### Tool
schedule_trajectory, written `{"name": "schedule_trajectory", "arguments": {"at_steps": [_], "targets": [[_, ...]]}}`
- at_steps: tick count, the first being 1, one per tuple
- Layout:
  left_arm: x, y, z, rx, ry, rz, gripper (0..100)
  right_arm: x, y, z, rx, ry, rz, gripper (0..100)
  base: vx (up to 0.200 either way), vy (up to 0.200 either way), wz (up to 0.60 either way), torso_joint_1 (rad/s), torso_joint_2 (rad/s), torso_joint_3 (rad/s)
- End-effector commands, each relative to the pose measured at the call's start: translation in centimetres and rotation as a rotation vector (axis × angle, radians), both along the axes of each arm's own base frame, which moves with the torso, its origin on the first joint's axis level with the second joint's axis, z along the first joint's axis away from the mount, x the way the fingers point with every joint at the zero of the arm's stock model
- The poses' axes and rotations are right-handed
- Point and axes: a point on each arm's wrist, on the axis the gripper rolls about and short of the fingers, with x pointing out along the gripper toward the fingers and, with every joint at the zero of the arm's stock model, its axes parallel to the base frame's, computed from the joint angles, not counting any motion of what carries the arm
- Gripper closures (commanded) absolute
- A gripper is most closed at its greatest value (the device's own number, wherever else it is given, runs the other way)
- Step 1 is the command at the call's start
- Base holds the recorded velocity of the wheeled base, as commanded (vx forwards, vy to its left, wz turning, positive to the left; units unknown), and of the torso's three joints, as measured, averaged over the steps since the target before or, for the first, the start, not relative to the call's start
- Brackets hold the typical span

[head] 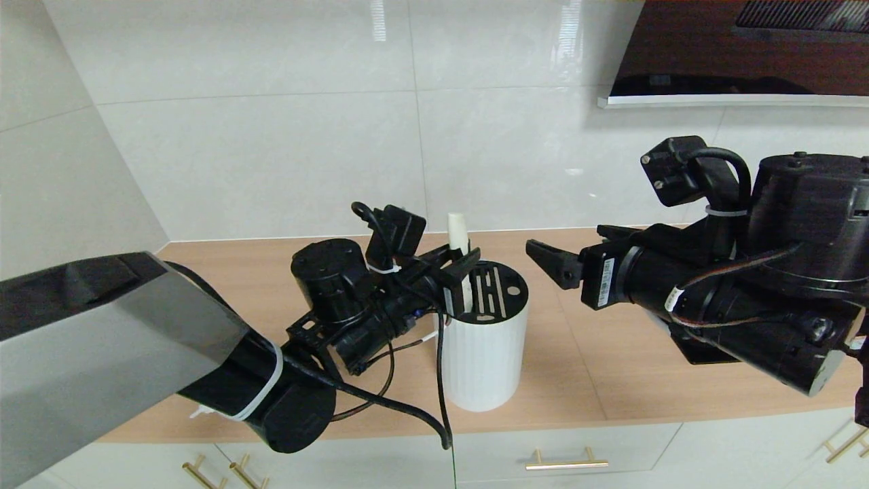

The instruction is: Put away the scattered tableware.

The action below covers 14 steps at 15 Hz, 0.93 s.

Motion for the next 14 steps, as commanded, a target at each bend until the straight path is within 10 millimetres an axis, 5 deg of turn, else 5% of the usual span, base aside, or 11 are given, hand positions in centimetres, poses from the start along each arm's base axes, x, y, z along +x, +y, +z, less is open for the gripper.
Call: {"name": "schedule_trajectory", "arguments": {"at_steps": [1, 7, 8, 14], "targets": [[0.3, -0.2, -0.9, 0.013, 0.023, -0.001, 100, 0.0, 0.0, -0.1, -0.001, 0.001, 0.000, 0, 0.000, 0.000, 0.00, 0.000, 0.00, 0.000], [0.4, -0.2, -1.3, 0.018, 0.032, 0.001, 100, 0.1, 0.0, -0.1, -0.001, 0.001, -0.002, 0, 0.000, 0.000, 0.00, 0.000, 0.00, 0.000], [0.3, -0.3, -1.3, 0.019, 0.031, 0.001, 0, 0.1, 0.0, -0.1, -0.001, 0.001, -0.002, 0, 0.000, 0.000, 0.00, 0.000, 0.00, 0.000], [-0.1, -0.2, 0.4, -0.020, -0.018, 0.025, 0, 0.1, 0.0, -0.1, -0.001, 0.001, -0.002, 0, 0.000, 0.000, 0.00, 0.000, 0.00, 0.000]]}}
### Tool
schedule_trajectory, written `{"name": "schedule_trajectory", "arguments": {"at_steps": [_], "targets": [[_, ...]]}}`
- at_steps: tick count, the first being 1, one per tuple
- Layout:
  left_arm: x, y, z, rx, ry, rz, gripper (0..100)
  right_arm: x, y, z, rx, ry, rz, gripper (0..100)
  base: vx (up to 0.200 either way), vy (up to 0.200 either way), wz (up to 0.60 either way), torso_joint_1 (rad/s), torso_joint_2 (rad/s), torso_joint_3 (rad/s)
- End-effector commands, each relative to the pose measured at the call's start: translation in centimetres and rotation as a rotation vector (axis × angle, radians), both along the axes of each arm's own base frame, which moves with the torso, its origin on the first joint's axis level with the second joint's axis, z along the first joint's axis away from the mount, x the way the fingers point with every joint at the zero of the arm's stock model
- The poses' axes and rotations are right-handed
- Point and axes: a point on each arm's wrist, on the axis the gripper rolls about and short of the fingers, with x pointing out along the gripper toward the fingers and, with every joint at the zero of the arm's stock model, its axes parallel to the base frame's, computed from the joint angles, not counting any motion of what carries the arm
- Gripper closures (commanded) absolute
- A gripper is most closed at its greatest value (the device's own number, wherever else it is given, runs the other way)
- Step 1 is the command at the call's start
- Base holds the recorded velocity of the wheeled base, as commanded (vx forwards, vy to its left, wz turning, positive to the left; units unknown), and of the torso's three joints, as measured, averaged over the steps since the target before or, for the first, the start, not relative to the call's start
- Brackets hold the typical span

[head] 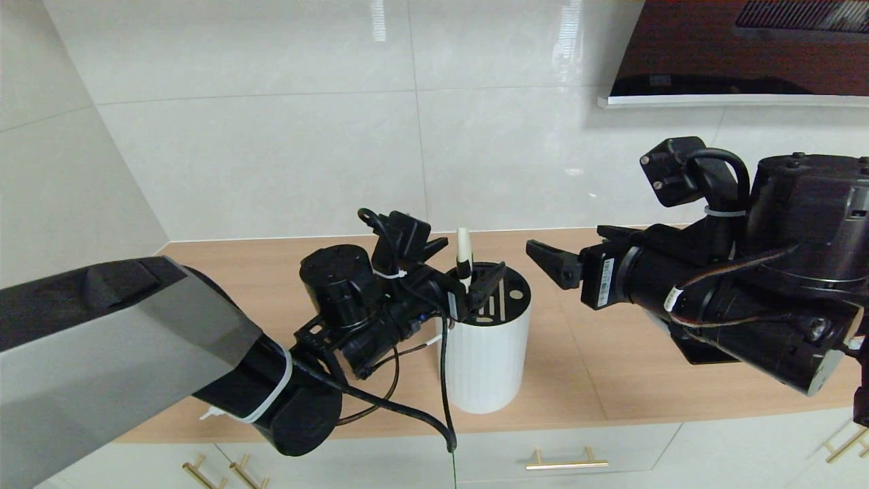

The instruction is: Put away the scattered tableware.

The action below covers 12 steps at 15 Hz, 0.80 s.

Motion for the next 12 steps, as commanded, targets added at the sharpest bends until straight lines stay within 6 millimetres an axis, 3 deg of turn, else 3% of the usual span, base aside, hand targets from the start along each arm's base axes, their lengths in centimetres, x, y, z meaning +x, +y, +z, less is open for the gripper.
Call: {"name": "schedule_trajectory", "arguments": {"at_steps": [1, 3, 4, 5, 8, 12], "targets": [[-0.7, 0.5, 2.8, -0.057, -0.073, 0.018, 0, 0.0, -0.1, 0.1, 0.003, -0.003, -0.003, 0, 0.000, 0.000, 0.00, 0.000, 0.00, 0.000], [-2.9, 2.1, 8.2, -0.152, -0.185, 0.021, 0, 0.4, -0.9, 0.5, 0.014, -0.016, -0.035, 0, 0.000, 0.000, 0.00, 0.000, 0.00, 0.000], [-5.1, 4.0, 12.1, -0.244, -0.251, 0.018, 0, 0.7, -1.8, 0.8, 0.022, -0.023, -0.066, 0, 0.000, 0.000, 0.00, 0.000, 0.00, 0.000], [-6.8, 5.5, 14.0, -0.291, -0.281, 0.019, 0, 0.8, -2.6, 0.9, 0.027, -0.029, -0.092, 0, 0.000, 0.000, 0.00, 0.000, 0.00, 0.000], [-11.7, 9.7, 14.0, -0.270, -0.262, 0.055, 0, -0.1, -6.7, 1.0, 0.039, -0.042, -0.213, 0, 0.000, 0.000, 0.00, 0.000, 0.00, 0.000], [-18.0, 15.2, 12.0, -0.215, -0.202, 0.162, 0, -5.4, -13.1, 1.0, 0.093, -0.140, -0.361, 0, 0.000, 0.000, 0.00, 0.000, 0.00, 0.000]]}}
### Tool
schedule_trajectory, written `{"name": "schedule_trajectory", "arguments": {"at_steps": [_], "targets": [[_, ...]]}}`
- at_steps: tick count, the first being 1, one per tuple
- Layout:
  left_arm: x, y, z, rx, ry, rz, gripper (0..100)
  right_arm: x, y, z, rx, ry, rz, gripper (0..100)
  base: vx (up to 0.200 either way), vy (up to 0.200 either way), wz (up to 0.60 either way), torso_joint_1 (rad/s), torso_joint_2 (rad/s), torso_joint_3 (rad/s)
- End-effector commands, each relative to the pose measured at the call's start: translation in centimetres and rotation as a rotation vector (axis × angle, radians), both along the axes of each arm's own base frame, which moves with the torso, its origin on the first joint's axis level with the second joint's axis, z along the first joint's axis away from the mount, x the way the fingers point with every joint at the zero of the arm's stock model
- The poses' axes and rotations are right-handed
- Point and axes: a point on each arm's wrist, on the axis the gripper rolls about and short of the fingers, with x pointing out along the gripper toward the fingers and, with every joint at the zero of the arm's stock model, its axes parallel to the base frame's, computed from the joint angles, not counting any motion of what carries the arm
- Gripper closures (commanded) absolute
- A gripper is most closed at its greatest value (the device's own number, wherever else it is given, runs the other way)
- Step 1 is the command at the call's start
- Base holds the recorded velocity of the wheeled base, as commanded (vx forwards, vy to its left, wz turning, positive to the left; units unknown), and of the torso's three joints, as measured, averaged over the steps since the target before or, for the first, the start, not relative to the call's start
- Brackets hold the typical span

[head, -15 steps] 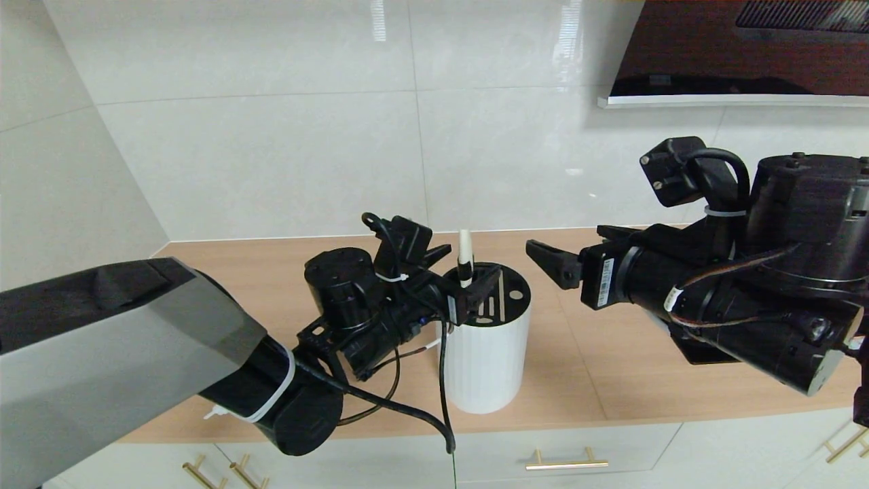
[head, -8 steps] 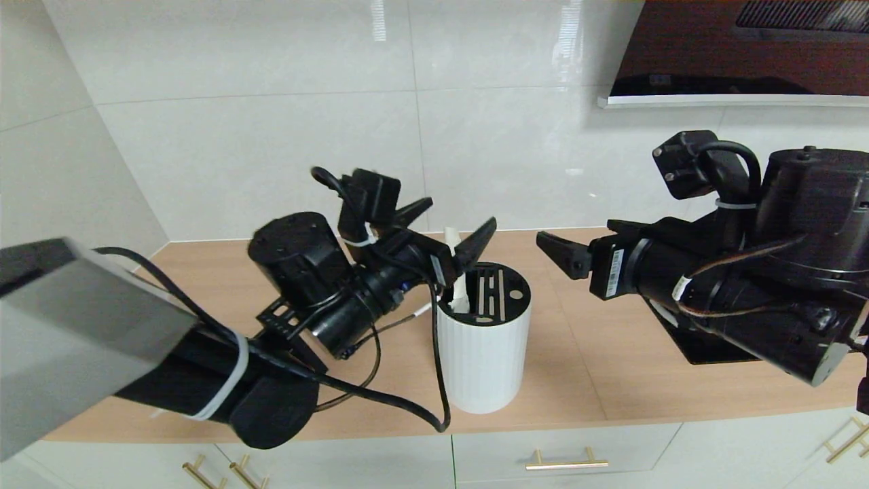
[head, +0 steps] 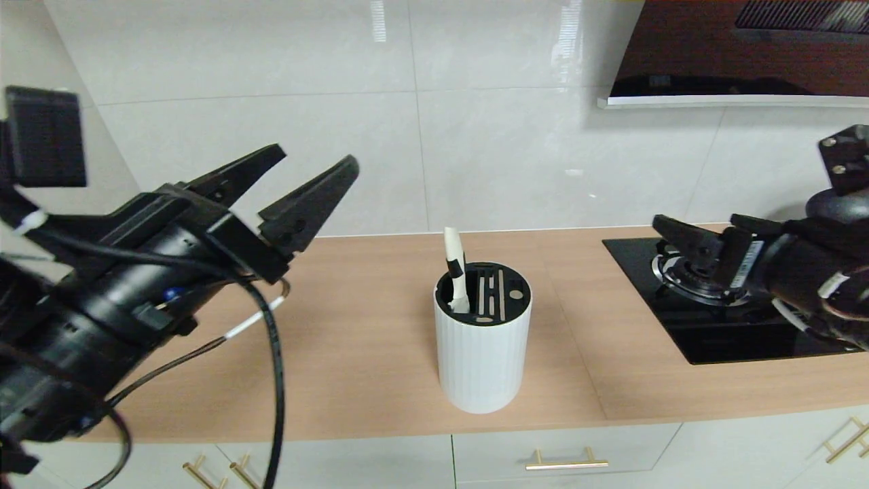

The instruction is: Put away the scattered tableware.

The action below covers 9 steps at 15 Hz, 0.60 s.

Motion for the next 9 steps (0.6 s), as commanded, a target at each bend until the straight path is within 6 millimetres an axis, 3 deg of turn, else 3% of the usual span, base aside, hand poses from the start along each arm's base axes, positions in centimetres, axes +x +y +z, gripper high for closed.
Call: {"name": "schedule_trajectory", "arguments": {"at_steps": [1, 2, 4, 5, 6, 9], "targets": [[-6.8, 5.3, -0.6, -0.001, 0.003, 0.109, 0, -5.0, -5.2, 0.4, 0.035, -0.109, -0.149, 0, 0.000, 0.000, 0.00, 0.000, 0.00, 0.000], [-7.8, 5.9, -0.8, 0.000, 0.009, 0.121, 0, -5.8, -5.8, 0.5, 0.035, -0.129, -0.169, 0, 0.000, 0.000, 0.00, 0.000, 0.00, 0.000], [-13.9, 8.4, -2.1, 0.022, 0.062, 0.135, 0, -10.2, -8.3, -0.1, -0.010, -0.230, -0.241, 0, 0.000, 0.000, 0.00, 0.000, 0.00, 0.000], [-15.4, 9.0, -2.8, 0.035, 0.090, 0.135, 0, -11.4, -8.6, -0.5, -0.044, -0.256, -0.246, 0, 0.000, 0.000, 0.00, 0.000, 0.00, 0.000], [-18.4, 10.1, -4.4, 0.055, 0.135, 0.152, 0, -13.8, -9.0, -1.4, -0.100, -0.317, -0.261, 0, 0.000, 0.000, 0.00, 0.000, 0.00, 0.000], [-22.5, 11.1, -6.7, -0.010, 0.139, 0.208, 0, -18.1, -9.6, -2.2, -0.119, -0.365, -0.273, 0, 0.000, 0.000, 0.00, 0.000, 0.00, 0.000]]}}
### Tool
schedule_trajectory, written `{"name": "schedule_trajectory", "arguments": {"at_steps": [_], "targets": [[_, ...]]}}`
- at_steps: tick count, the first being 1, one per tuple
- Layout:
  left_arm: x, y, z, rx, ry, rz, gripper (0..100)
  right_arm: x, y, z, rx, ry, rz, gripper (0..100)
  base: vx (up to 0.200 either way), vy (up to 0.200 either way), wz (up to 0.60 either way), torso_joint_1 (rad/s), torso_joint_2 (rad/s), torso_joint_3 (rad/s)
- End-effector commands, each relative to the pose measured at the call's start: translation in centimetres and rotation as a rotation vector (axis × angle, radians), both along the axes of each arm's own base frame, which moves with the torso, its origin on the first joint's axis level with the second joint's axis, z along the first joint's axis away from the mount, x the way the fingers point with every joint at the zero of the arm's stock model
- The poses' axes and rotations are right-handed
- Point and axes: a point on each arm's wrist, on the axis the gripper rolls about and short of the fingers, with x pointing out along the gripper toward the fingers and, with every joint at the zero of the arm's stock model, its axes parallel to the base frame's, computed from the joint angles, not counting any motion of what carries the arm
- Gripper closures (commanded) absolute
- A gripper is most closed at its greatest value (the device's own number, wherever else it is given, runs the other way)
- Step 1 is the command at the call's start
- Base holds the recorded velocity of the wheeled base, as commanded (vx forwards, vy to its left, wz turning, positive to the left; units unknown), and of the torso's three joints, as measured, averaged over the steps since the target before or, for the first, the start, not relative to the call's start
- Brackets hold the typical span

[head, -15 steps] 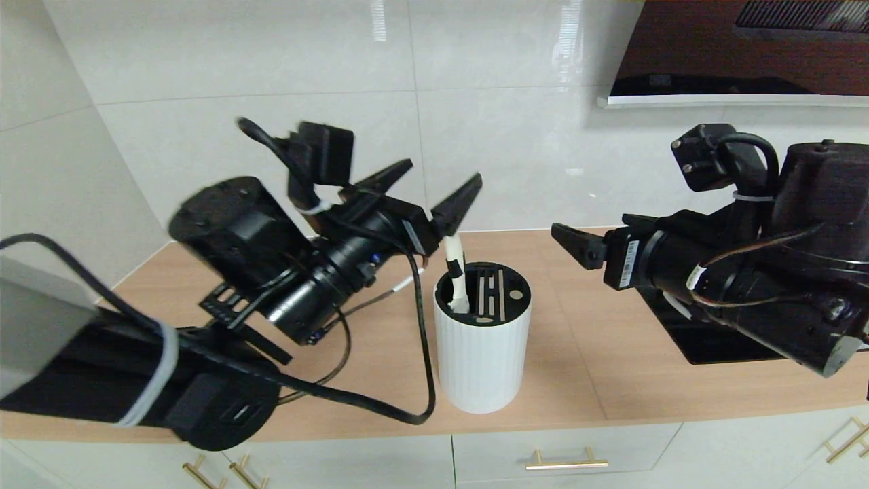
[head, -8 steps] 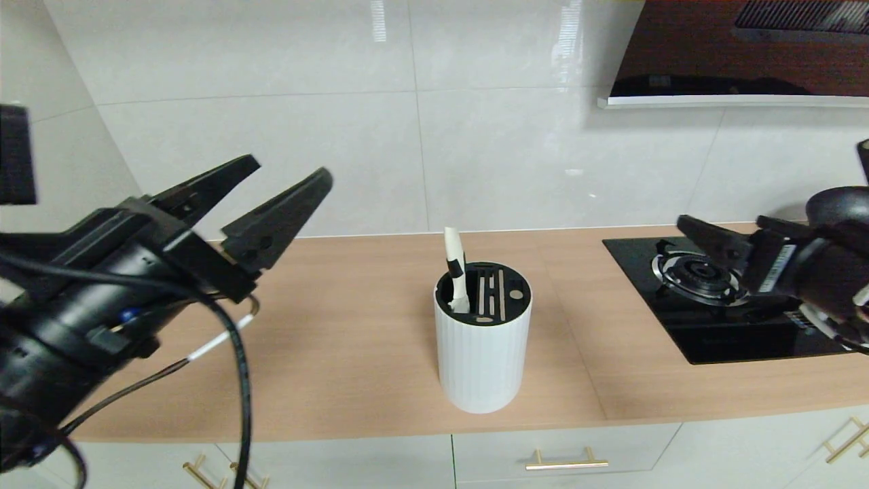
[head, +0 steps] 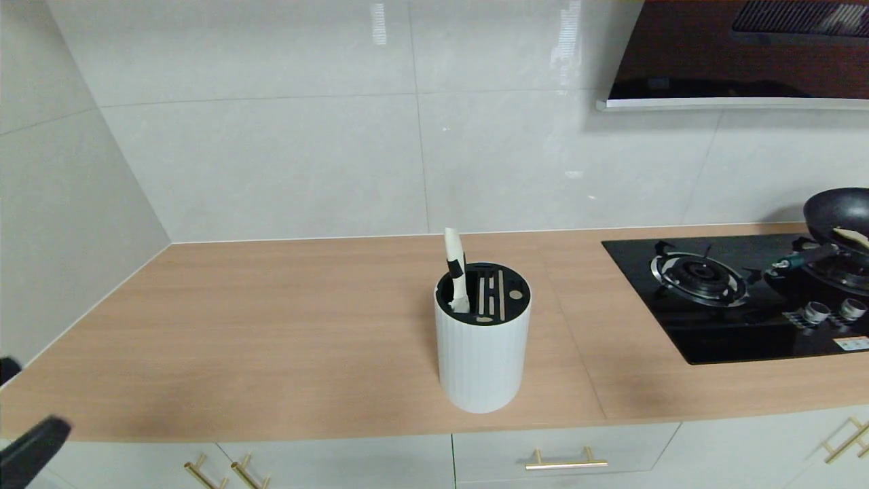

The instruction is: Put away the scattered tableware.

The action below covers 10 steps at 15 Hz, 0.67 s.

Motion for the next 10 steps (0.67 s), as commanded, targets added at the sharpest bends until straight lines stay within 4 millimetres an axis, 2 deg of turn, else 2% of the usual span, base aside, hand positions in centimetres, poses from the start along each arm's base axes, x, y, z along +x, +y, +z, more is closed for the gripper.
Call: {"name": "schedule_trajectory", "arguments": {"at_steps": [1, 2, 3, 5, 7, 8, 9, 10], "targets": [[-6.9, 1.7, -2.9, -0.076, -0.135, 0.086, 0, -6.0, -1.0, -1.3, -0.013, -0.117, -0.030, 0, 0.000, 0.000, 0.00, 0.000, 0.00, 0.000], [-6.8, 1.7, -3.1, -0.073, -0.128, 0.101, 0, -6.5, -1.1, -1.5, -0.013, -0.121, -0.031, 0, 0.000, 0.000, 0.00, 0.000, 0.00, 0.000], [-6.6, 1.4, -3.5, -0.071, -0.128, 0.148, 0, -7.9, -1.1, -2.5, -0.023, -0.118, -0.097, 0, 0.000, 0.000, 0.00, 0.000, 0.00, 0.000], [-6.4, 1.2, -3.8, -0.067, -0.131, 0.197, 0, -9.5, -0.9, -4.1, -0.039, -0.109, -0.109, 0, 0.000, 0.000, 0.00, 0.000, 0.00, 0.000], [-6.8, 0.8, -4.1, -0.075, -0.171, 0.287, 0, -11.7, -0.9, -6.6, -0.041, -0.086, -0.119, 0, 0.000, 0.000, 0.00, 0.000, 0.00, 0.000], [-7.3, 0.7, -5.3, -0.067, -0.177, 0.275, 0, -11.6, -0.9, -7.0, -0.028, -0.061, -0.125, 0, 0.000, 0.000, 0.00, 0.000, 0.00, 0.000], [-7.0, 0.6, -6.0, -0.053, -0.149, 0.273, 0, -11.5, -0.9, -7.0, -0.017, -0.062, -0.123, 0, 0.000, 0.000, 0.00, 0.000, 0.00, 0.000], [-6.1, 0.7, -7.6, -0.047, -0.097, 0.331, 0, -11.1, -0.9, -7.7, 0.003, -0.038, -0.117, 0, 0.000, 0.000, 0.00, 0.000, 0.00, 0.000]]}}
